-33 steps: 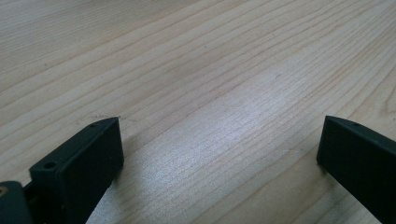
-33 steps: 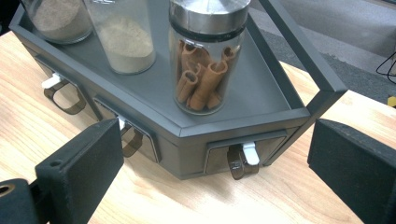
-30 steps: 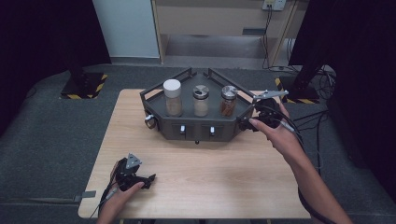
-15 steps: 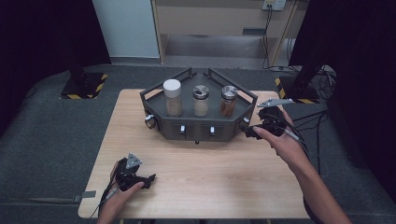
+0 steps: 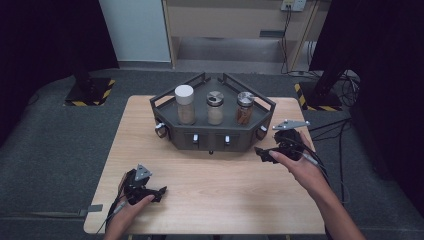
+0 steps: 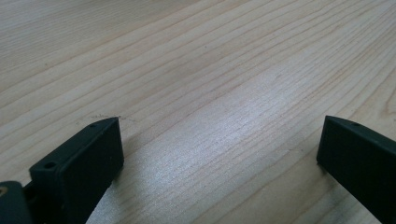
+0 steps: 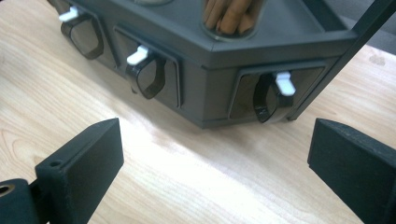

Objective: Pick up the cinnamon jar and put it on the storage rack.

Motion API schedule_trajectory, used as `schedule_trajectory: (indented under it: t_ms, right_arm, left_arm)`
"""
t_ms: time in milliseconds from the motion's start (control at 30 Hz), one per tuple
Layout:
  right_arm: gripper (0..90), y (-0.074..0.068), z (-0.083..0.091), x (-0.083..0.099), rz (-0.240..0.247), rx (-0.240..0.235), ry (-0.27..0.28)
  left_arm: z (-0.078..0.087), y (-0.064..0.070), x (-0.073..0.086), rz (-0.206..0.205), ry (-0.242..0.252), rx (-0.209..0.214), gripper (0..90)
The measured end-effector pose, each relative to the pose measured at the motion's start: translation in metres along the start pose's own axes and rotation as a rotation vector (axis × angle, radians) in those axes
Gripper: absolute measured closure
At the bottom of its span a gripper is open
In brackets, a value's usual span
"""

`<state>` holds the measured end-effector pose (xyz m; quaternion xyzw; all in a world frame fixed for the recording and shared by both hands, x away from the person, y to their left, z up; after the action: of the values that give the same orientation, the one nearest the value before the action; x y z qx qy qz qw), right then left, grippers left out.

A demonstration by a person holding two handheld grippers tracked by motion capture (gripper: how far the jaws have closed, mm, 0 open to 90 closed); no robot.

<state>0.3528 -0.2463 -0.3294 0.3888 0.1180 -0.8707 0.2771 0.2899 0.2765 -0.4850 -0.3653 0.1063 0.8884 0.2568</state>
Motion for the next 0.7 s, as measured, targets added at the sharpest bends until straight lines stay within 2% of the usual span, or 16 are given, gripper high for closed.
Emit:
schedule_trajectory:
  t_ms: [700]
  right_arm:
    - [3.5, -0.01, -0.009, 0.029, -0.008, -0.03, -0.027]
  left_arm:
    - [0.0, 0.0, 0.0, 0.0, 0.001, 0.0, 0.0]
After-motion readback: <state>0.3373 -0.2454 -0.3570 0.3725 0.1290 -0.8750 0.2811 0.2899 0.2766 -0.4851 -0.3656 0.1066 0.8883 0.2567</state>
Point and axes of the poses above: each handheld gripper's, and its own axes: z roughly backward along the jaws, x roughly out of its underside, y roughly to its right, the point moved 6 cm from there along -z, roughly forward along the jaws
